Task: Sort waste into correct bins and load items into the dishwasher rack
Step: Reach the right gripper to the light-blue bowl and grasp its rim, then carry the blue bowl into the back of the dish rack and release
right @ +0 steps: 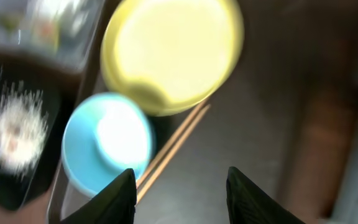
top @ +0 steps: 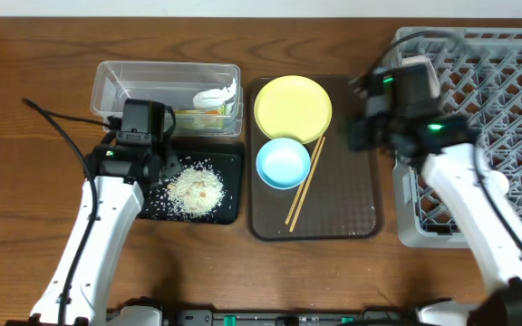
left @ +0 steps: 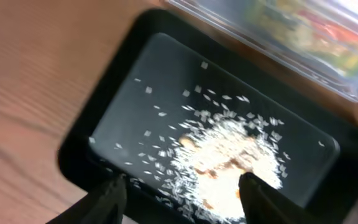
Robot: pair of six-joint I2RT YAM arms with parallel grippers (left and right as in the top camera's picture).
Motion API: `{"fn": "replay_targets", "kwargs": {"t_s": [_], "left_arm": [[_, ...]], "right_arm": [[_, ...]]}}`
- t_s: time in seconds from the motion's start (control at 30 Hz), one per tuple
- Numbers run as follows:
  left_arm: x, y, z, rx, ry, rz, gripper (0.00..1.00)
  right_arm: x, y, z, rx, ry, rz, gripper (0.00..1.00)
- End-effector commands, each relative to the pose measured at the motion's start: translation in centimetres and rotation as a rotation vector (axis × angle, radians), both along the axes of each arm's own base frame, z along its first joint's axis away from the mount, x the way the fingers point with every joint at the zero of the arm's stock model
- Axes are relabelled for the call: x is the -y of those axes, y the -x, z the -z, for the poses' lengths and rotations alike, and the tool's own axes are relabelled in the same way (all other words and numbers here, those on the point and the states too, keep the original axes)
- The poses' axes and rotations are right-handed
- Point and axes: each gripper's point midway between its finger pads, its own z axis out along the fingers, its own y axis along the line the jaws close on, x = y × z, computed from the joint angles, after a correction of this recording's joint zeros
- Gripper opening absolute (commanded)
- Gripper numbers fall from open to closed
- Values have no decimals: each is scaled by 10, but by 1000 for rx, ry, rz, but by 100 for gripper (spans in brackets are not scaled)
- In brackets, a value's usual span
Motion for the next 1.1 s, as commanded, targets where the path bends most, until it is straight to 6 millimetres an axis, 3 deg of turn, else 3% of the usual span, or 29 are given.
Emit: {"fn": "replay_targets", "kwargs": {"t_s": [0.0,0.3,0.43,0.53,0.7,0.83,0.9,1.07], "left_arm": [[-13,0,-2,8,-46,-67,63],[-13,0,-2,8,-46,-67,63],[-13,0,-2,8,-46,-67,63],[-13,0,-2,8,-46,-67,64],[-11,0,-1,7,-39,-65,64],[-10,0,-1,7,-32,-62,64],[-10,0,-1,7,-32,-62,63],[-10,0,-1,7,-32,-62,63]], "right_arm": [[-21,17,37,-121,10,-13,44],[-53,28,107,-277,57,-20,37],[-58,22,128,-307,49,23,24],[-61,14,129,-286,27,43,7],[-52,-14,93,-154,24,88,1],[-17,-45,34,39,67,170,1],[14,-57,2,145,121,260,1],[114,-74,-71,411,373,511,1]]}}
